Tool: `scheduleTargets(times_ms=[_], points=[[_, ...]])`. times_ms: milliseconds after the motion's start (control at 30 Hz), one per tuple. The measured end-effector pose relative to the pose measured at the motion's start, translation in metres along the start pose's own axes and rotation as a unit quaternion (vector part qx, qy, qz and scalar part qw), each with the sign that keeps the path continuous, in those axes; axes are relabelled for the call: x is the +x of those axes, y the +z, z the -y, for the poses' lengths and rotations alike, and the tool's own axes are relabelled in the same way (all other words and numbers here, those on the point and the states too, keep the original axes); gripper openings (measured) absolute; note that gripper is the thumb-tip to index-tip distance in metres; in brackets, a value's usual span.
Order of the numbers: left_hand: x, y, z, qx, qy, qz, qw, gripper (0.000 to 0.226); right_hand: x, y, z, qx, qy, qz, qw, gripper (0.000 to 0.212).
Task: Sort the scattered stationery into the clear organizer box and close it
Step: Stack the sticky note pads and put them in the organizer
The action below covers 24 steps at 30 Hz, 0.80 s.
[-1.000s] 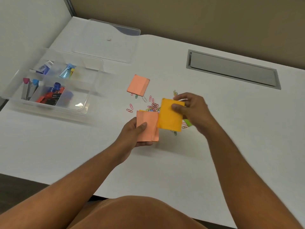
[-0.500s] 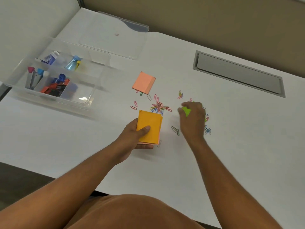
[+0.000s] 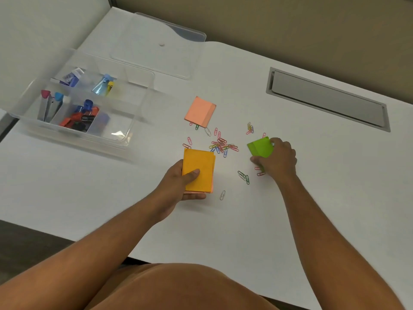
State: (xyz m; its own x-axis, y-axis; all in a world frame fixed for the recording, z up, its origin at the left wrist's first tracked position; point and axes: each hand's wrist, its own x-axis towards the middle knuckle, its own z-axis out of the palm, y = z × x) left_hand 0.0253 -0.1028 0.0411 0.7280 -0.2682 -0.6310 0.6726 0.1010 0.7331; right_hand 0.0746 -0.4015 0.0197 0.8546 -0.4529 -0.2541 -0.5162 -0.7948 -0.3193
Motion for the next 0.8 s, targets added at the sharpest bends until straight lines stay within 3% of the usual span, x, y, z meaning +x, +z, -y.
scheduleTargets(times_ms=[167, 333, 400, 500, 633, 800], points=[[0.002, -0.018, -0.012, -0.001, -0.001, 0.007, 1.000, 0.038, 0.006, -0.008, 0.010, 0.003, 0.019, 0.006, 1.000, 0.096], [0.007, -0.041, -0.026, 0.002, -0.009, 0.020, 1.000, 0.039, -0.009, -0.020, 0.022, 0.117, -0.001, -0.014, 0.993, 0.033], [0.010, -0.051, -0.034, -0.002, -0.013, 0.027, 1.000, 0.036, -0.025, -0.024, 0.036, 0.168, 0.014, -0.019, 0.985, 0.018], [0.014, -0.063, -0.044, -0.012, -0.023, 0.035, 0.999, 0.032, -0.065, -0.022, 0.079, 0.301, 0.051, -0.008, 0.952, 0.029], [0.016, -0.074, -0.061, -0.047, -0.030, 0.044, 0.998, 0.020, -0.112, 0.009, 0.156, 0.448, 0.019, 0.023, 0.894, 0.047], [0.024, -0.090, -0.080, -0.009, 0.016, 0.081, 0.997, 0.024, -0.121, 0.055, 0.221, 0.323, -0.063, -0.068, 0.942, 0.033]])
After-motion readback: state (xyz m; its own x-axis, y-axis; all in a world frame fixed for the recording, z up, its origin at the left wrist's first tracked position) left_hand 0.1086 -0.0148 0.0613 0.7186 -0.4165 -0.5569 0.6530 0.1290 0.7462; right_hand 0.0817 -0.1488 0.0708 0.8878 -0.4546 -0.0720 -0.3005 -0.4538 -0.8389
